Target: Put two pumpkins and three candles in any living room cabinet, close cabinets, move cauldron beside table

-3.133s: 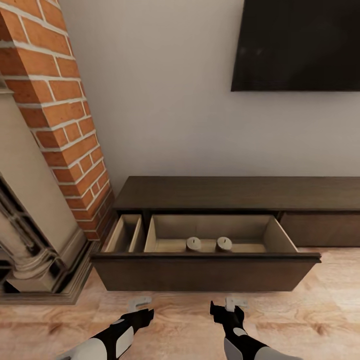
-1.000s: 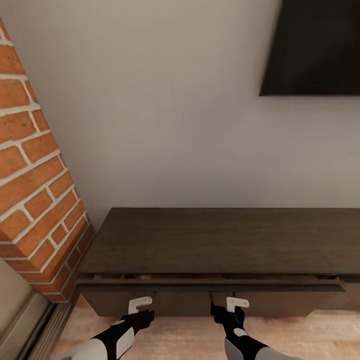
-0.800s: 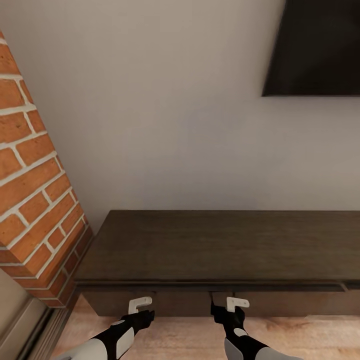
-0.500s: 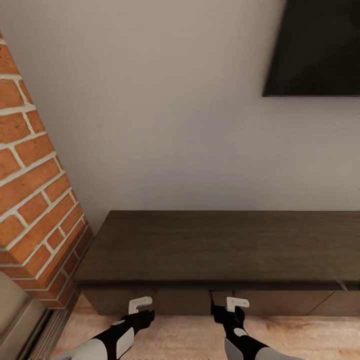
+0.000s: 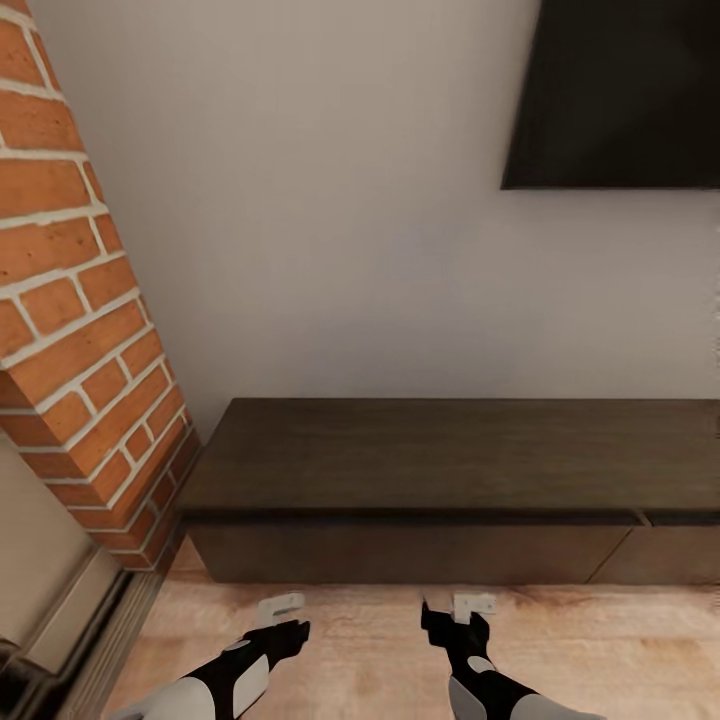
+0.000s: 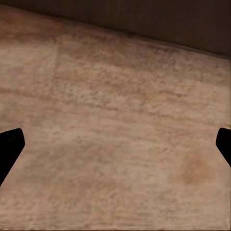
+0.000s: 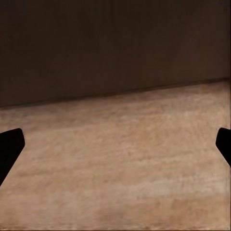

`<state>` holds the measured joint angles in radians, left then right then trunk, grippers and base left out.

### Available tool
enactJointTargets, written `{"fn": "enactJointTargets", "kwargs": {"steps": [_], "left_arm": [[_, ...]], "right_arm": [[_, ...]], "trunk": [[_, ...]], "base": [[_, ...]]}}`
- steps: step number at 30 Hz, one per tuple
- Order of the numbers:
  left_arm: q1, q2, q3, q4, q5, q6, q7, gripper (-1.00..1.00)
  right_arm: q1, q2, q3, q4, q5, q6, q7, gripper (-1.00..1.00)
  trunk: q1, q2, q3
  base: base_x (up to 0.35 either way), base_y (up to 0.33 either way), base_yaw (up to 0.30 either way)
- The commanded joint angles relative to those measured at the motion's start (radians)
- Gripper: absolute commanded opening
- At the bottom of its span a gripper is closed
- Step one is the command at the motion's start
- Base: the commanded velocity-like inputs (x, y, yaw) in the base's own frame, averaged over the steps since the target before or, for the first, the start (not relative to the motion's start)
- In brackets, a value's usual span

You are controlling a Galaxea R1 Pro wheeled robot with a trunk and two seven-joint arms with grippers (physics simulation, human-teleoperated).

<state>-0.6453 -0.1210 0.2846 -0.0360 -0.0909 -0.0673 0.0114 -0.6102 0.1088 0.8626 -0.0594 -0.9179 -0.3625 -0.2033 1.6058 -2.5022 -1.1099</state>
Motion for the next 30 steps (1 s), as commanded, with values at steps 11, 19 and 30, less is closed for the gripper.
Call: {"fn": "enactJointTargets", "kwargs": {"steps": [11,19,30], "left_arm": [[0.000,-0.001,0.008,0.001,-0.009,-0.003,0.001,1.00],[0.000,-0.002,0.008,0.000,-0.010,-0.003,0.002,1.00],[0.000,-0.005,0.007,0.000,-0.011,-0.003,0.002,1.00]], "right_arm": [[0.000,0.000,0.009,0.000,-0.006,-0.001,-0.005,1.00],[0.000,0.000,0.009,0.000,-0.006,-0.001,-0.005,1.00],[0.000,0.000,0.008,0.000,-0.006,0.001,-0.005,1.00]], "trunk": [[-0.001,0.000,-0.001],[-0.001,0.000,-0.001],[-0.004,0.002,0.030]], "base": [[-0.328,0.000,0.000],[-0.271,0.000,0.000],[-0.030,0.000,0.000]]}}
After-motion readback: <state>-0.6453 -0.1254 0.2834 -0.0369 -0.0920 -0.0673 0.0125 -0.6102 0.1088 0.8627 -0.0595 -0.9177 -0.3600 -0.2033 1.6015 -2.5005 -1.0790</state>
